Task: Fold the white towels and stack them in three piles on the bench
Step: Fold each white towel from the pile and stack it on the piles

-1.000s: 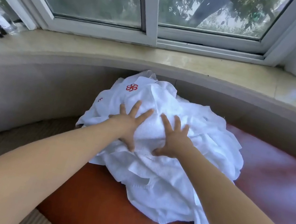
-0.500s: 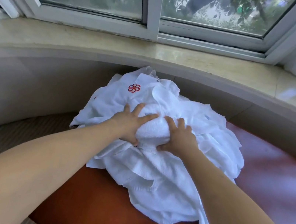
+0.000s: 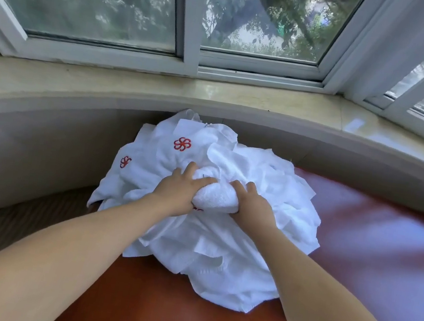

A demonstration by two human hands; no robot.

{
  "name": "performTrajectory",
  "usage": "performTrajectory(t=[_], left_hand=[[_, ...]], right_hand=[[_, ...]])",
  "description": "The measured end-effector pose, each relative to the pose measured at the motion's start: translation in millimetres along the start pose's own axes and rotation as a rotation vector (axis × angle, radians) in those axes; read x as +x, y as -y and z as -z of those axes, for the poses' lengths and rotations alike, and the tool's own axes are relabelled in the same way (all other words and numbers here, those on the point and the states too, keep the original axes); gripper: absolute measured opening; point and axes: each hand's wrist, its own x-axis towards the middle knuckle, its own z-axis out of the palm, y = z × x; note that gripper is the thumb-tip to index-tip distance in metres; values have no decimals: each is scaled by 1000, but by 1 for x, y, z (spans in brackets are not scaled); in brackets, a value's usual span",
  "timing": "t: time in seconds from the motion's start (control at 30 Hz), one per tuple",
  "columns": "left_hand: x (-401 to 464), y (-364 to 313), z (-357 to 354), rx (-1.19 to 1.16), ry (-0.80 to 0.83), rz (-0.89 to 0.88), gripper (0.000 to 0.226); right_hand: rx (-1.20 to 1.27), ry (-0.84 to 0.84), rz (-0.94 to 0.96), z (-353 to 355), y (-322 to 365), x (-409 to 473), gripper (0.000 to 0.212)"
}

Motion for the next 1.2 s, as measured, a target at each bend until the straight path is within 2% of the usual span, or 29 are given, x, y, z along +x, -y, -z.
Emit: performTrajectory(t=[0.23, 0.4, 0.57, 0.83, 1.2], left_hand=[[-20, -35, 29, -80, -73, -4, 71], [-20, -92, 41, -108, -151, -28, 71], [-11, -186, 55, -116, -178, -58, 70], [26, -366, 49, -155, -231, -211, 72], [72, -586, 49, -303, -215, -440, 65]], right_hand=[[20, -85, 21, 43, -13, -36, 56], [-1, -146, 44, 79, -56, -67, 55], [-11, -223, 24, 111, -133, -115, 52], [-25, -296, -94, 157, -288, -206, 54], [-106, -448, -348, 210, -464, -322, 56]])
